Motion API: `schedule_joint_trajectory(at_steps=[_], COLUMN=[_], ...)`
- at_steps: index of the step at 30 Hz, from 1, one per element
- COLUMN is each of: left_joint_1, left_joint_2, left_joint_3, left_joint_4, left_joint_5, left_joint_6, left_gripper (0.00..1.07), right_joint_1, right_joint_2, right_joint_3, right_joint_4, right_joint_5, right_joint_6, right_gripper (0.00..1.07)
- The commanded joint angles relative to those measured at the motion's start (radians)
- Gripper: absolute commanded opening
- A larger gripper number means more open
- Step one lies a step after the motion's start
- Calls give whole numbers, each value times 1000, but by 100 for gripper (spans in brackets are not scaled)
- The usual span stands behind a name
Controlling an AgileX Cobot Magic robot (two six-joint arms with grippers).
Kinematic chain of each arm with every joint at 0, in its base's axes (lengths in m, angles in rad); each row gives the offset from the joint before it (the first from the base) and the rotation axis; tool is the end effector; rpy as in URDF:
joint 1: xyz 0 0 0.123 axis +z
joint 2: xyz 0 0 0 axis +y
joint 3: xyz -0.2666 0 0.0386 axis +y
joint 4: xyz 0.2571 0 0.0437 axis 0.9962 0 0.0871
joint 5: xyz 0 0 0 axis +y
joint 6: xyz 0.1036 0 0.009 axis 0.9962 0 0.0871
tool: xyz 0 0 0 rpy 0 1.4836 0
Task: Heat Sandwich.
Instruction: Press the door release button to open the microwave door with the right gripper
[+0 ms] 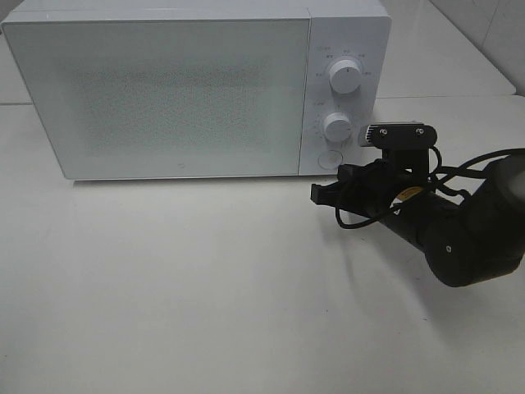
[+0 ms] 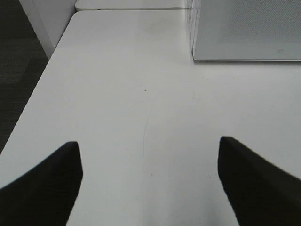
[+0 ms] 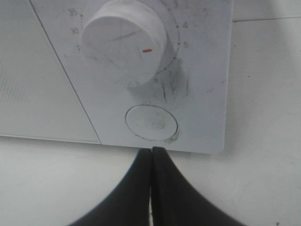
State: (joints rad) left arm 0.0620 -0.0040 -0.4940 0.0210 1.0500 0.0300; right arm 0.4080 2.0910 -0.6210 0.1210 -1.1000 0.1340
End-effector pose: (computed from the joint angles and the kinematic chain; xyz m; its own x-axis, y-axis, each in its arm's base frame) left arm 0.0310 0.0038 0.2751 -0.4501 0.0126 -0.8929 -0.0600 0.9972 0.0443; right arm 0.3115 0.1225 0.0546 -0.3105 0.0694 -0.9480 -0.2458 0.9576 0.1506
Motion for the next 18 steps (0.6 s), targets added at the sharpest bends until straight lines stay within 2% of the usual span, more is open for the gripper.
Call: schedule_joint_trajectory(at_steps=[1,18], left_joint_1=[0,0], left_joint_2=[-5,-5], left_joint_3=[-5,-5], left_joint_4=[-1,-1], left_joint_5=[-5,-5], left_joint_6=[2,2], left_gripper=[74,74], right_joint_1=[3,3], right_joint_2=[-4,17], right_joint_3=[-11,-103], right_joint_4=[18,26], right_joint_5=[10,86], right_joint_6=[7,7], right_gripper=[0,0])
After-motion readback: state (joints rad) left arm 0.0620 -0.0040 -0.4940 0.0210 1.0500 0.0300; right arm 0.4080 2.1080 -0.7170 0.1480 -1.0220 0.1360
